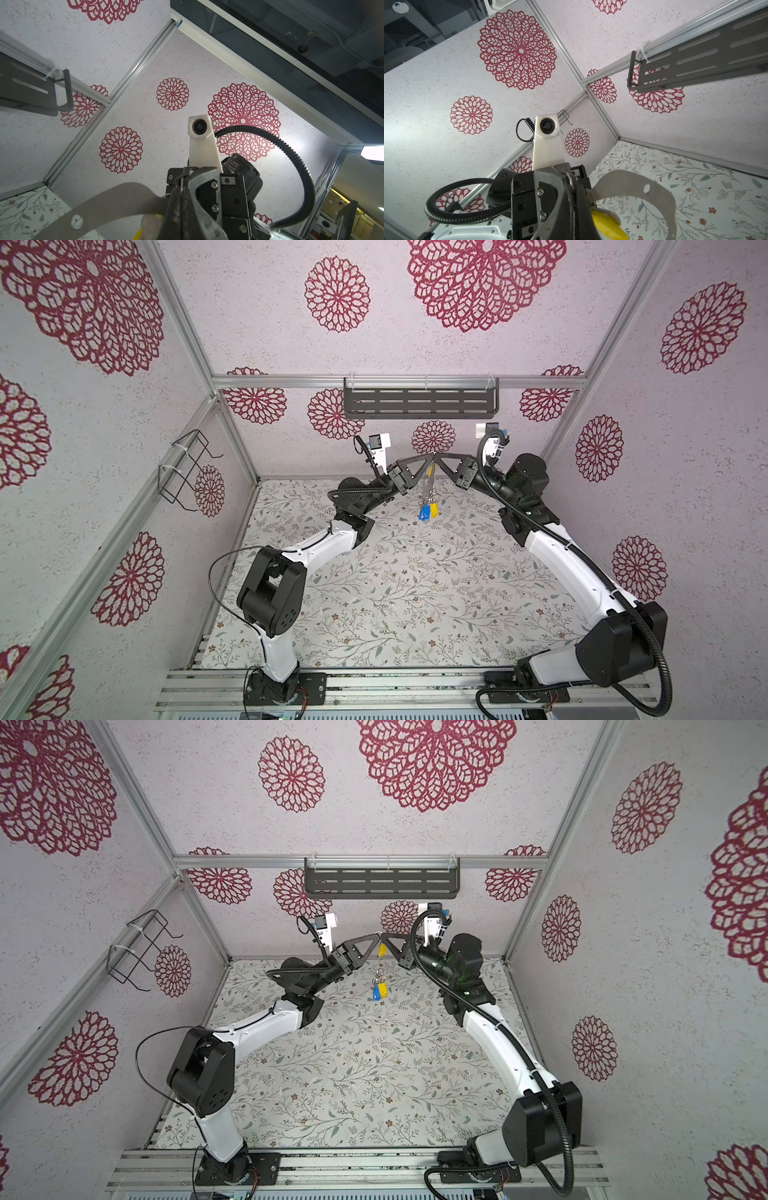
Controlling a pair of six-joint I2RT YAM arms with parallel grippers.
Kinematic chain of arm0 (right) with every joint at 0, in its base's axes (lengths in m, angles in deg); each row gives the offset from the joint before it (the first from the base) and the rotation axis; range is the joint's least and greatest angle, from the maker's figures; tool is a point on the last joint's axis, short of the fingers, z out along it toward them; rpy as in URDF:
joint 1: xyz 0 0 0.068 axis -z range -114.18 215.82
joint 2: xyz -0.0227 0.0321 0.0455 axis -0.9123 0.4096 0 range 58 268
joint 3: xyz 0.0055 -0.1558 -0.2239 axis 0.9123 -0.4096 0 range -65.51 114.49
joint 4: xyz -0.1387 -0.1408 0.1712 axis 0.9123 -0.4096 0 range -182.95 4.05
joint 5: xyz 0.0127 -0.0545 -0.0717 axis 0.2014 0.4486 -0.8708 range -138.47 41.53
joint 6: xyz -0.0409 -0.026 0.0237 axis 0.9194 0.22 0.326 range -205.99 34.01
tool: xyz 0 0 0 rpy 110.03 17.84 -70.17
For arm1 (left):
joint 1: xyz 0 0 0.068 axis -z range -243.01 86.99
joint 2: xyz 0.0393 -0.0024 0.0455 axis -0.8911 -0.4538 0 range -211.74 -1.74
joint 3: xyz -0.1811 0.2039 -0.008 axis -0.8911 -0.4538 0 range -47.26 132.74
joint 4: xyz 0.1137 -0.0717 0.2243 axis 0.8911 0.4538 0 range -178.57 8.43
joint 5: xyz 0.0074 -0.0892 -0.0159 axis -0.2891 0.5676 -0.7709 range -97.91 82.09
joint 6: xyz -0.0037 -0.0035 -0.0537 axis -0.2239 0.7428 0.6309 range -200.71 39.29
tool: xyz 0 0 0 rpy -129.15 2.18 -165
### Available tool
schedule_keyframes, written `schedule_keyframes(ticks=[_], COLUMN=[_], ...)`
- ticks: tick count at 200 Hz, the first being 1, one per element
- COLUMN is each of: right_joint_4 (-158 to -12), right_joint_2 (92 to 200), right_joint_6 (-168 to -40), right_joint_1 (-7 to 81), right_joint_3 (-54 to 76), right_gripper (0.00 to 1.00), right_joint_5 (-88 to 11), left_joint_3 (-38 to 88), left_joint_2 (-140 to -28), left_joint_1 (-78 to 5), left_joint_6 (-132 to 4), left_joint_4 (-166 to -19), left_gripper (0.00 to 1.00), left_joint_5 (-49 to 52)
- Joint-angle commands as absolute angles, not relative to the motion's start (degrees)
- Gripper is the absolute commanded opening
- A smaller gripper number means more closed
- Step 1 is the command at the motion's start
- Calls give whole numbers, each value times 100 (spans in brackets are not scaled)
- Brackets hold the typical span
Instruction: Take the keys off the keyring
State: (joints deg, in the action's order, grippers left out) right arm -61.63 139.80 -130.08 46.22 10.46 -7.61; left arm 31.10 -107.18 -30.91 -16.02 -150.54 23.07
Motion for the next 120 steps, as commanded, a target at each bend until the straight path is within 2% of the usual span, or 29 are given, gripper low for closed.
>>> schedule_keyframes(ticks=[1, 73, 103, 120], right_joint_4=[-5982, -5977, -6944, -7868], right_joint_2=[14024, 13906, 13902, 13979], right_joint_6=[-13212, -13678, -12840, -11912], right_joint_1=[4473, 4790, 4959, 5018], right_joint_3=[1194, 1258, 1566, 1856], right_gripper=[0, 0, 0, 0], right_joint_5=[-238, -280, -173, -37], left_joint_3=[3139, 3130, 2958, 2827], left_joint_2=[-10687, -10755, -10738, -10625], left_joint_1=[-3005, -3082, -3244, -3471], left_joint_6=[-1760, -1892, -2249, -2543], left_joint_4=[-15160, -14982, -14578, -14126], left_gripper=[0, 0, 28, 36], left_joint_5=[2431, 2579, 2751, 3032])
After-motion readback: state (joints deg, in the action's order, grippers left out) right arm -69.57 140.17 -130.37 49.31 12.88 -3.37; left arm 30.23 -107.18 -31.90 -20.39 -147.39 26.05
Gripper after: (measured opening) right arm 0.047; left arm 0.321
